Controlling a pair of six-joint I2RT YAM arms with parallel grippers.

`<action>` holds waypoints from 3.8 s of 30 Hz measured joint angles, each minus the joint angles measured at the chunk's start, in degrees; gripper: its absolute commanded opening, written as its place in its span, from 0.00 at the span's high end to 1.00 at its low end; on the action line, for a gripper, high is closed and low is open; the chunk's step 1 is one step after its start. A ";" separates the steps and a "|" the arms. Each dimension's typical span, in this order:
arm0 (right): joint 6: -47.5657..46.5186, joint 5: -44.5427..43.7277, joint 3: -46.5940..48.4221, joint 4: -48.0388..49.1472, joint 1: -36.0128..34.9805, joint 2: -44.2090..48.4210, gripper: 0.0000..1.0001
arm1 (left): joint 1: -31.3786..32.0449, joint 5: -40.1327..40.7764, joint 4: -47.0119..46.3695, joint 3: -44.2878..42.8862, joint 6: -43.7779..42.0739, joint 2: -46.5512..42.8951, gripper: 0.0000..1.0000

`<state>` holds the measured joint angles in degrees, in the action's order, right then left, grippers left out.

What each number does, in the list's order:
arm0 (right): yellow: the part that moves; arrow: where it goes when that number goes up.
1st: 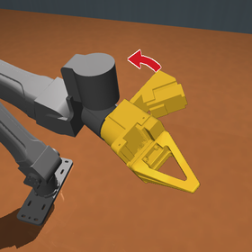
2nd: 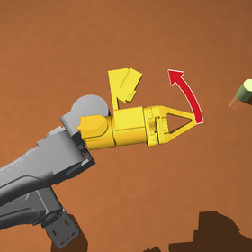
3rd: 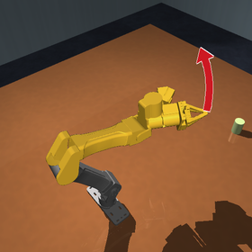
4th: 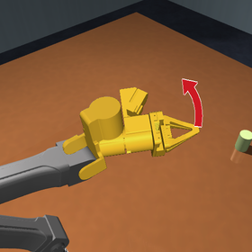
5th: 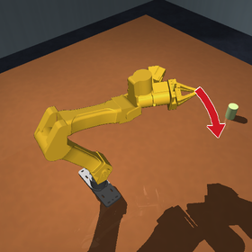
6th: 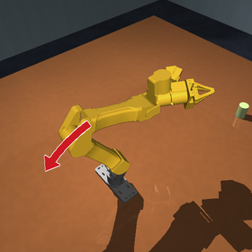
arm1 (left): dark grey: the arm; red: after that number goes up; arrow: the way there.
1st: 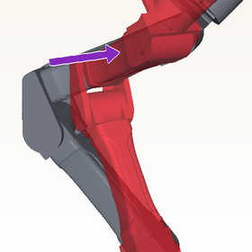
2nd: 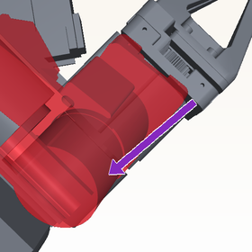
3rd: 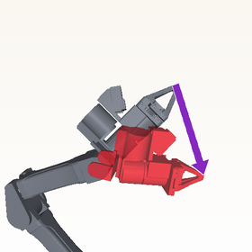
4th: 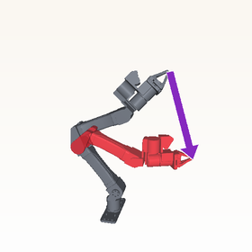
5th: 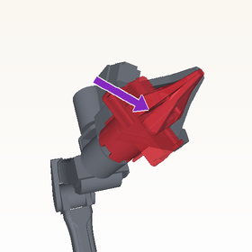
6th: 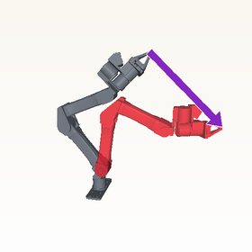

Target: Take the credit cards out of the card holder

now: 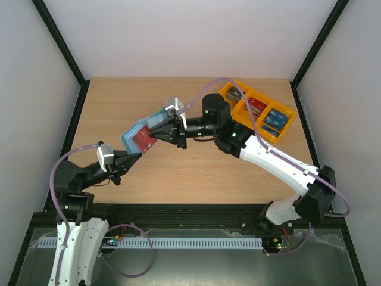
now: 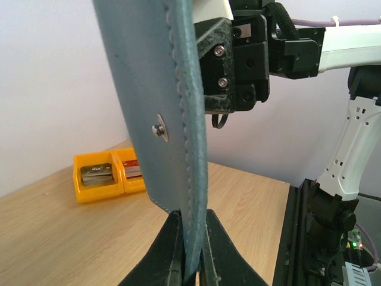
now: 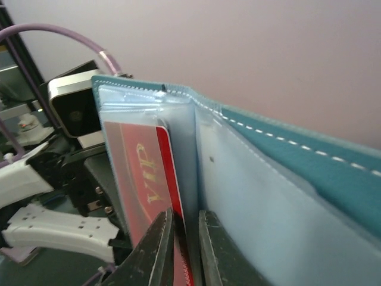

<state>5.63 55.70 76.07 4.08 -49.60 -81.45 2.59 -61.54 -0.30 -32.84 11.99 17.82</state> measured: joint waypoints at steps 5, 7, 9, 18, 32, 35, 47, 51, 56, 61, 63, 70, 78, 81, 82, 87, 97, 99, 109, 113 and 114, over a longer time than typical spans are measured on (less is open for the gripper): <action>1.29 -5.40 -1.05 1.86 -0.42 0.87 0.85 | -0.02 0.28 0.28 0.00 -0.20 0.00 0.98; 1.42 -6.10 -1.29 2.45 -0.74 1.16 0.83 | -0.02 0.35 0.28 0.00 -0.22 0.00 0.98; 1.38 -6.40 -1.55 2.93 -1.09 1.27 0.80 | -0.02 0.35 0.28 0.00 -0.20 0.00 0.98; 0.68 -4.87 -1.79 2.99 -1.79 1.27 0.73 | -0.02 0.50 0.24 0.00 0.00 0.00 0.98; -1.97 -0.68 -0.46 2.40 -2.84 -0.46 0.76 | 0.02 0.24 0.24 0.00 0.26 -0.07 0.98; -2.84 1.62 -0.13 2.10 -2.45 -0.46 0.79 | 0.02 0.50 0.24 0.02 0.59 -0.22 0.98; -4.98 2.01 2.08 -1.73 -2.05 -0.63 0.98 | -0.22 3.50 0.33 0.22 1.92 0.00 0.93; -4.92 1.55 2.03 -2.19 -2.38 -0.63 0.98 | -0.24 2.95 0.90 0.26 1.01 0.02 0.62; -4.57 1.64 1.49 -4.04 -4.48 -0.68 0.98 | -0.24 1.57 -0.70 0.57 0.74 0.04 0.61; -4.26 1.95 1.49 -4.22 -4.55 -1.20 0.96 | -0.22 1.68 -3.82 0.74 3.32 0.09 0.97; -4.42 1.79 1.51 -4.13 -4.26 -1.44 0.87 | -0.13 1.40 -4.35 0.87 4.37 0.09 0.98; -6.14 0.17 1.73 -6.32 -3.82 -1.25 0.88 | -0.13 1.55 -4.42 0.98 4.52 0.09 0.98; -6.27 -3.10 1.73 -7.80 -3.21 -0.20 0.92 | -0.15 1.40 -4.50 0.98 4.11 0.09 0.98; -5.57 -4.50 1.57 -7.85 -3.23 0.17 0.92 | -0.35 1.57 -4.50 0.98 3.87 0.09 0.98; -5.31 -4.74 1.49 -7.82 -3.23 0.33 0.92 | -0.37 1.57 -4.50 0.98 3.85 0.11 0.98; -4.28 -5.46 1.16 -7.74 -3.26 0.55 0.91 | -0.37 1.57 -4.48 1.07 3.48 0.11 0.98; -3.04 -7.69 0.79 -7.30 -4.55 0.76 0.88 | -0.42 1.27 -4.31 1.31 1.64 0.09 0.98; -3.08 -7.89 0.79 -7.28 -4.90 0.66 0.87 | -0.42 1.03 -3.91 1.31 0.87 0.09 0.98; -4.94 -4.87 0.94 -7.54 -5.27 0.17 0.98 | -0.42 0.17 -3.10 1.36 0.42 0.07 0.93; -5.20 -4.00 0.94 -7.43 -5.11 0.20 0.98 | -0.39 0.09 -3.48 1.42 2.16 0.02 0.83; -5.11 -4.04 0.72 -7.23 -5.07 0.33 0.98 | -0.37 0.07 -3.69 1.51 2.69 -0.02 0.82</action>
<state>0.51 51.66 76.79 -3.16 -54.68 -81.12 2.22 -61.47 -3.99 -31.33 14.68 17.80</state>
